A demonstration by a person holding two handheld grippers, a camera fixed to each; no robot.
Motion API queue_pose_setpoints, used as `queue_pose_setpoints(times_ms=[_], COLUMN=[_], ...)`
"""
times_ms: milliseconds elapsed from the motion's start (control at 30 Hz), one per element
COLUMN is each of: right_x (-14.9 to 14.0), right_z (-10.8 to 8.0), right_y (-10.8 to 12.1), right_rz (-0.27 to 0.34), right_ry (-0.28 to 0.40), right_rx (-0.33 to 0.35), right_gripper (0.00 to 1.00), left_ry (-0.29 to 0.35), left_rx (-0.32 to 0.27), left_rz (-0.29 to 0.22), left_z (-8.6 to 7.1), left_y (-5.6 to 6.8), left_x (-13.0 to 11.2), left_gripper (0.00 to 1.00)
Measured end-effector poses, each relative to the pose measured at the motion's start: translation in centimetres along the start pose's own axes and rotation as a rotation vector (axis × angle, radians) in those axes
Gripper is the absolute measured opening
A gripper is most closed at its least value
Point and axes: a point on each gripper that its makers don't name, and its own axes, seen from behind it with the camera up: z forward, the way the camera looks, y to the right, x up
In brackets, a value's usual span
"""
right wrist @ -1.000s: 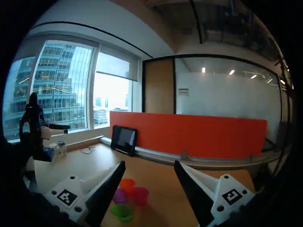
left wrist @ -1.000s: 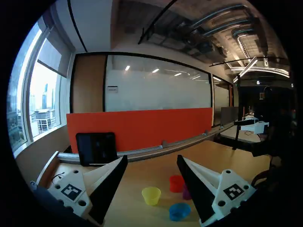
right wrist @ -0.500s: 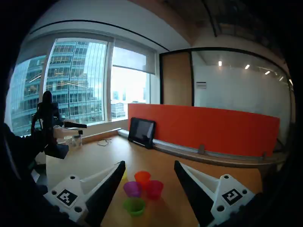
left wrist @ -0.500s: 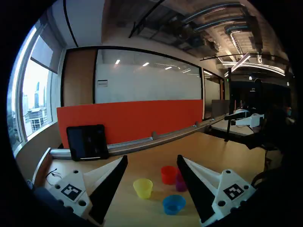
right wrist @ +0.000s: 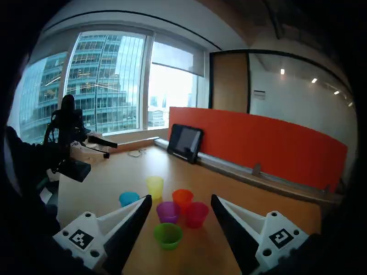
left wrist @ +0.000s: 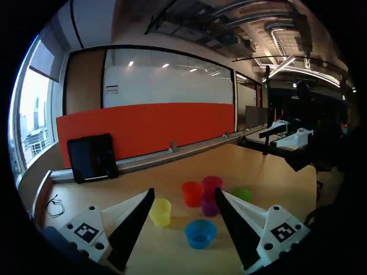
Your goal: Pour water
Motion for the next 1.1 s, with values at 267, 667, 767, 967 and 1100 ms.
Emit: queue_pose_setpoints(times_ms=[267, 667, 767, 967, 1100], right_x=[-3.8, -8.0, -8.9, -10.7, -11.7], right_z=[1.1, 2.7, 3.1, 3.8, 4.1], right_y=[-0.4, -1.0, -1.3, -1.6, -1.7], right_rz=[-0.010, -0.021, -0.023, -0.034, -0.039], right_ry=[-0.072, -0.155, -0.176, -0.212, -0.234], right_rx=[0.030, 0.068, 0.079, 0.095, 0.101], right_gripper=[1.00, 1.00, 1.00, 1.00, 1.00], left_ry=[-0.053, -0.148, -0.176, -0.237, -0.271], left_rx=[-0.028, -0.074, -0.081, -0.089, -0.092], left_rz=[-0.005, 0.015, 0.013, 0.013, 0.026], left_z=[0.9, 1.9, 2.1, 2.3, 2.3], left_y=[0.5, 2.0, 2.2, 2.7, 2.7], left_x=[-2.9, -7.2, -8.3, -10.7, -11.9], left_gripper=[0.97, 0.97, 0.97, 0.97, 0.97])
